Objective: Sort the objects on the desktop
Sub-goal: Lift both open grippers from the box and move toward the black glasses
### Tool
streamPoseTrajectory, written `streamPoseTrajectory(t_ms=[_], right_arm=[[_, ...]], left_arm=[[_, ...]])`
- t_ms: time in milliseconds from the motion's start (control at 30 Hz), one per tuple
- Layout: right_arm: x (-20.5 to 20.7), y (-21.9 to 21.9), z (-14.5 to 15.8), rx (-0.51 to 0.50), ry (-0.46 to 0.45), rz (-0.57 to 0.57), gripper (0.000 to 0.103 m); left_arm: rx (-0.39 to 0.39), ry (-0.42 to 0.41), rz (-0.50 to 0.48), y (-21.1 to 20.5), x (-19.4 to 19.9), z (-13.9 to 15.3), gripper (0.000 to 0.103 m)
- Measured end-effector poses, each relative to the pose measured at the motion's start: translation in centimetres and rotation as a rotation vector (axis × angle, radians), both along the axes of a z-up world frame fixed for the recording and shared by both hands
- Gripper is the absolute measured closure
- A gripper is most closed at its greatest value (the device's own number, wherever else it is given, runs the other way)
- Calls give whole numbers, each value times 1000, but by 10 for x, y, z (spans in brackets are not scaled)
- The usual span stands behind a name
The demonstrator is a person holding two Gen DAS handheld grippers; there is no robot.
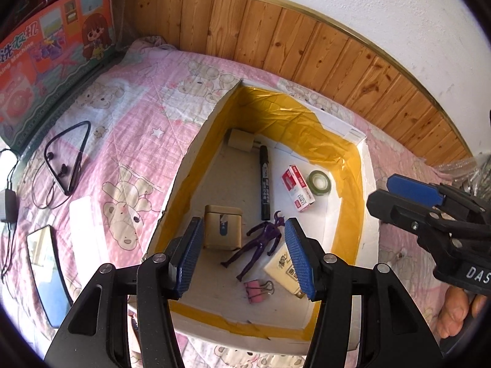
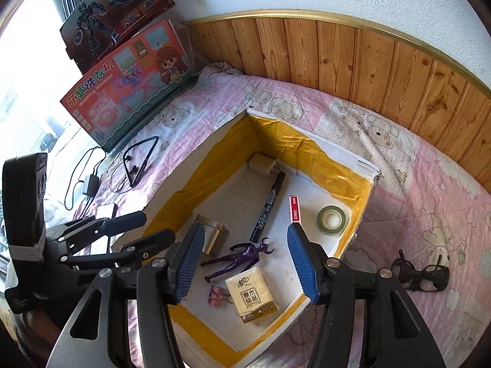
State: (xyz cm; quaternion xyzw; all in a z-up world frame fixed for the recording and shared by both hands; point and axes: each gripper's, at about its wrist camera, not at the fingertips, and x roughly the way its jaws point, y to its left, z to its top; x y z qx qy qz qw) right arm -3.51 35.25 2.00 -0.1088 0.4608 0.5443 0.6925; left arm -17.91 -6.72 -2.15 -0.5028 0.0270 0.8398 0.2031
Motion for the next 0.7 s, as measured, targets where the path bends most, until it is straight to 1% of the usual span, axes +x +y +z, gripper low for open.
streamPoseTrajectory(t_ms=[133, 367, 567, 700], right_arm=[[-17, -19, 3, -1, -29, 27, 45], [-46, -53, 10, 3, -136, 49, 44], [-66, -81, 14, 24, -190, 47, 43], [-71, -98, 13, 51, -190, 34, 42]], left_arm=[[-12, 14, 3, 2, 6, 3, 46], [-59, 93, 5, 11, 20, 14, 45], [-56, 124, -25, 26, 33, 21, 45], [-32, 142, -47, 34, 46, 27, 45]])
